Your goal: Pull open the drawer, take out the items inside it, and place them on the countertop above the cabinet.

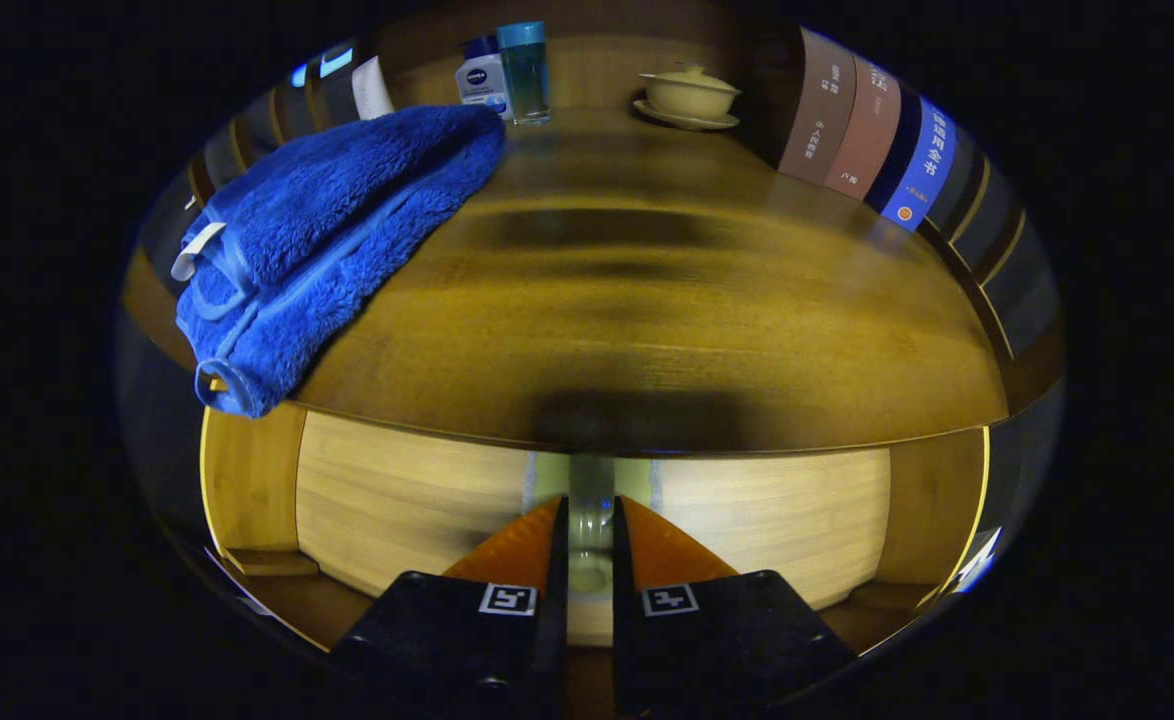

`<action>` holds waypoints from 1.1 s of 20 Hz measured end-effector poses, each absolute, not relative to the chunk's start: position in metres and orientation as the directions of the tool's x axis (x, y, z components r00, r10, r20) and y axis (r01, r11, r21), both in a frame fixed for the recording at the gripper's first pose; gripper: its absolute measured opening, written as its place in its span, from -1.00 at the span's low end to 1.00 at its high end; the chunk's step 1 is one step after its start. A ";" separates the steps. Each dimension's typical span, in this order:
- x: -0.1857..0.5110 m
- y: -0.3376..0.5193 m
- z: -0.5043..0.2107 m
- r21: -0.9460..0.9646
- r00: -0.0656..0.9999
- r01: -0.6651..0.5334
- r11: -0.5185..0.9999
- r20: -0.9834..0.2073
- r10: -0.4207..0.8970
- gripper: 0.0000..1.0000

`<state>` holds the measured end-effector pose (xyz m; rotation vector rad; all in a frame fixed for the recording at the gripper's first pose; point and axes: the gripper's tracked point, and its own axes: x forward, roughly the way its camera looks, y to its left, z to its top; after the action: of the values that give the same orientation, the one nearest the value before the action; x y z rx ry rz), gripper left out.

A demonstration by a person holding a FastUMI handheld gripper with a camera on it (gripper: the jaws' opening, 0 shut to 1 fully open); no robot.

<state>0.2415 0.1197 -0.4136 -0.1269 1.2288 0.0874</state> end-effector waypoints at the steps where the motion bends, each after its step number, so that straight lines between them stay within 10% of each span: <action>1: 0.239 0.123 -0.409 -0.016 0.328 -0.118 0.993 -0.944 0.023 -0.53; 22: 0.275 0.136 -0.262 0.022 0.439 -0.159 0.987 -0.894 0.091 -0.54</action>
<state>0.2751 0.1357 -0.2620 -0.0684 1.1060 0.1549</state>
